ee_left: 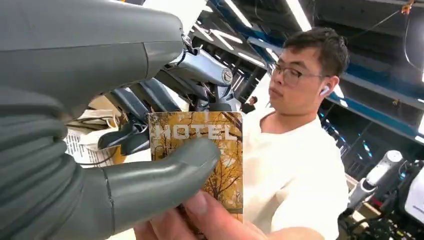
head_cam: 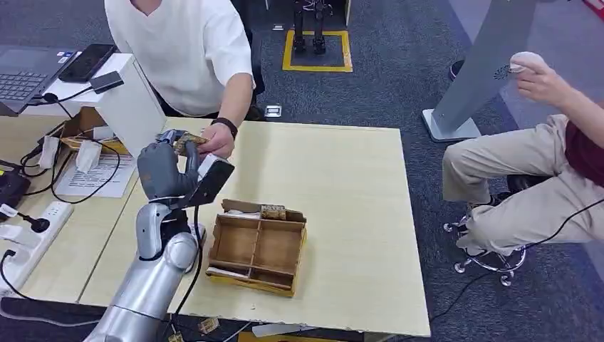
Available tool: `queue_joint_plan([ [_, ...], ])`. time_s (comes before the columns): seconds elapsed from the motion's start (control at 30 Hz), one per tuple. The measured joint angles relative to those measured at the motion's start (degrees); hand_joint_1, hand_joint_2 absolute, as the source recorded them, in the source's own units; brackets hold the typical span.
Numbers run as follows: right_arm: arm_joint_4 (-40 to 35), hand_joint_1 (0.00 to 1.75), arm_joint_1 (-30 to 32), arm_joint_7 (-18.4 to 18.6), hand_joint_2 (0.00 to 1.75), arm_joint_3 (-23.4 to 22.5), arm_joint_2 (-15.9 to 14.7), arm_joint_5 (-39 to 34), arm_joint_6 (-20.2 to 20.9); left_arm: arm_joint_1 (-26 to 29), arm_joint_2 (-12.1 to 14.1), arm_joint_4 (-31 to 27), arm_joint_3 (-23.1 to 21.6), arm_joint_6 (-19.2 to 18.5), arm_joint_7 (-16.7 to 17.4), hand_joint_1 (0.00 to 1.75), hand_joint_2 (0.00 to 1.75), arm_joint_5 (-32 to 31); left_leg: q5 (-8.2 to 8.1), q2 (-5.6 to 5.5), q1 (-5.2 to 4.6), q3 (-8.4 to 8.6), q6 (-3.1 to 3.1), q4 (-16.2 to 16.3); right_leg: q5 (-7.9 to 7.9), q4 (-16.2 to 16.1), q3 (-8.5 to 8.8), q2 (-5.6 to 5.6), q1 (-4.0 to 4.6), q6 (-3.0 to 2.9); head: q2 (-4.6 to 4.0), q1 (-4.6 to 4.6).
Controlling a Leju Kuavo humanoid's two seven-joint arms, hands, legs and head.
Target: Pass the card to the sensor for recognition and then transmit it.
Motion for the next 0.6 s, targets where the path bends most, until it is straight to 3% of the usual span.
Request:
queue_joint_plan([
  [0.27,0.00,0.00,-0.03,0.04,1.75,0.00,0.02,-0.39,0.00,-0.12,-0.61,1.42,0.00,-0.11,-0.46,0.00,1.75,-0.76,0.00,0.00,0.00,0.01,0.00,0.00,0.00,0.00,0.01,-0.01,0.00,0.00,0.00,0.00],
  [0.47,0.09,0.00,0.35,-1.44,1.75,-0.17,0.07,-2.34,0.00,3.03,-1.55,-2.17,0.00,0.15,-6.47,0.00,1.75,8.82,-0.01,0.01,0.00,0.00,0.01,0.00,-0.01,0.00,0.00,0.00,0.00,0.01,-0.02,0.00],
  [0.6,0.22,0.00,0.71,-1.97,1.75,-0.37,0.24,-3.11,0.00,5.16,-1.70,-5.12,0.00,0.26,-8.29,0.00,1.75,12.01,-0.02,0.00,0.00,-0.01,0.01,0.00,-0.03,0.00,-0.01,0.00,0.00,0.01,-0.02,0.00],
])
